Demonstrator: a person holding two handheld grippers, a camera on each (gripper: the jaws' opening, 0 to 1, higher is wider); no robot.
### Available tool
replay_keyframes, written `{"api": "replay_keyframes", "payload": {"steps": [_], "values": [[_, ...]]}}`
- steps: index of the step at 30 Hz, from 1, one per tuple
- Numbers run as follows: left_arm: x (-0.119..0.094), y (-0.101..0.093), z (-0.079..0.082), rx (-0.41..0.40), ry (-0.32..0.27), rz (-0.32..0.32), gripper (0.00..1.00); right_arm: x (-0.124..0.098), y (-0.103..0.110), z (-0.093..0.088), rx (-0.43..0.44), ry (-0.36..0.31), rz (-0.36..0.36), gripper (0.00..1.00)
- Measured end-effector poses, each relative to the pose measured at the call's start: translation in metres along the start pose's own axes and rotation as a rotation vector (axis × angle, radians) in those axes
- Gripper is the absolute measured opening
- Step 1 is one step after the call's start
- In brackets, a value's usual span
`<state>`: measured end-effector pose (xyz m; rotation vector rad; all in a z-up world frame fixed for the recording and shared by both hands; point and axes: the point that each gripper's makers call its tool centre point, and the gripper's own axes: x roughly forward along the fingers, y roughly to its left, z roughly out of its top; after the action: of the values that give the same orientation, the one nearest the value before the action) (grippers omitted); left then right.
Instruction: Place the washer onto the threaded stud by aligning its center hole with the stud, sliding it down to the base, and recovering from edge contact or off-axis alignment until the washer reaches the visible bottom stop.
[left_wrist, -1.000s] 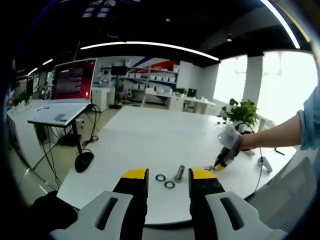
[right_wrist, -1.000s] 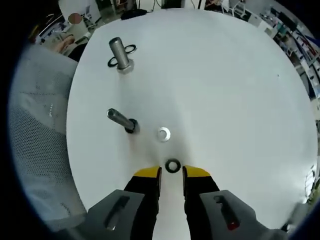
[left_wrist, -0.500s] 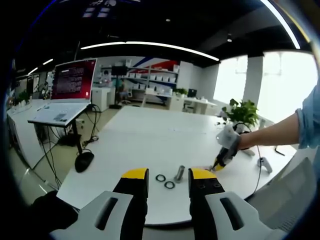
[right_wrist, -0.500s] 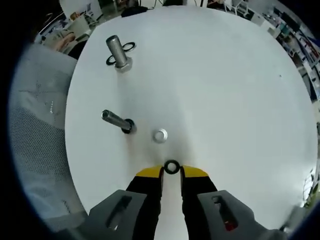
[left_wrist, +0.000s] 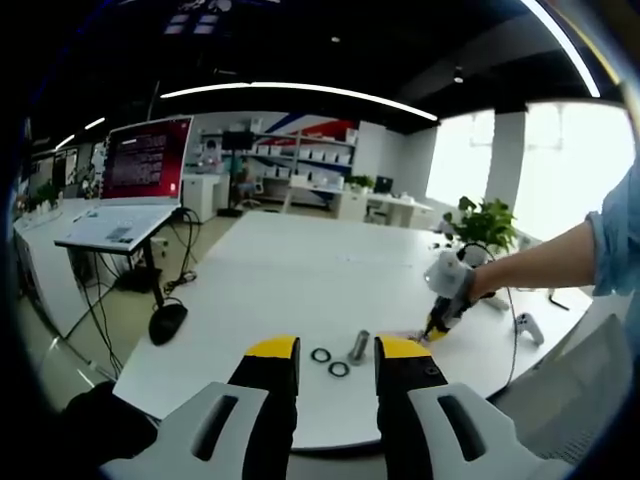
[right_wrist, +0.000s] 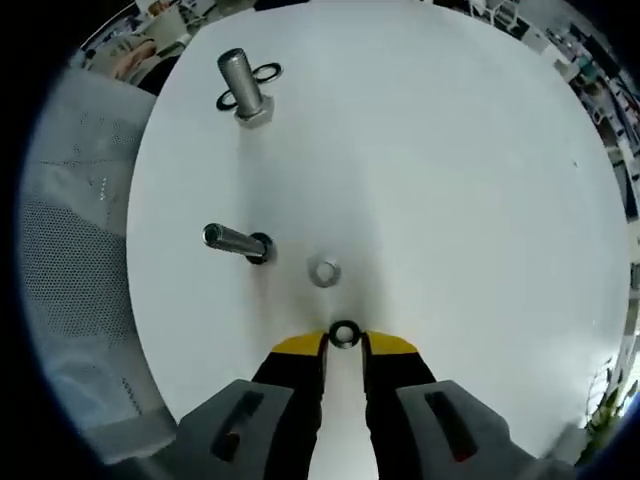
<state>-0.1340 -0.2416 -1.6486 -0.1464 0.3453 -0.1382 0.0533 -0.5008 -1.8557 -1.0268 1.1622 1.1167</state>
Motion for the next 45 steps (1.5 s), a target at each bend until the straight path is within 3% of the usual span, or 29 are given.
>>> {"api": "replay_keyframes", "payload": {"steps": [4,7,12,18,21,27,38,45], "values": [[0.000,0.000,-0.002,0.005,0.008,-0.001,0.28,-0.001,-0.002,-0.001,0.083,-0.039,0.019,0.17],[0.000,0.000,-0.001,0.003,0.008,0.001,0.27,-0.001,-0.002,-0.002,0.040,-0.064,0.006,0.17],[0.000,0.000,-0.002,0.006,0.013,0.002,0.27,-0.001,-0.003,-0.001,0.103,-0.107,-0.003,0.16],[0.000,0.000,-0.002,0.007,0.013,-0.003,0.27,0.000,0.001,0.001,0.061,-0.061,-0.054,0.16],[0.000,0.000,-0.002,0.006,0.010,-0.002,0.27,0.001,-0.003,0.001,0.116,-0.049,-0.046,0.15],[0.000,-0.001,-0.002,0.008,0.008,-0.001,0.28,0.001,-0.001,0.001,0.120,-0.021,-0.062,0.15],[-0.001,-0.001,-0.005,0.023,0.026,-0.004,0.28,-0.001,-0.003,-0.004,0.164,-0.114,-0.129,0.14],[-0.001,-0.001,-0.002,0.024,0.008,-0.009,0.27,-0.001,0.014,0.000,0.142,-0.143,-0.111,0.14]]}}
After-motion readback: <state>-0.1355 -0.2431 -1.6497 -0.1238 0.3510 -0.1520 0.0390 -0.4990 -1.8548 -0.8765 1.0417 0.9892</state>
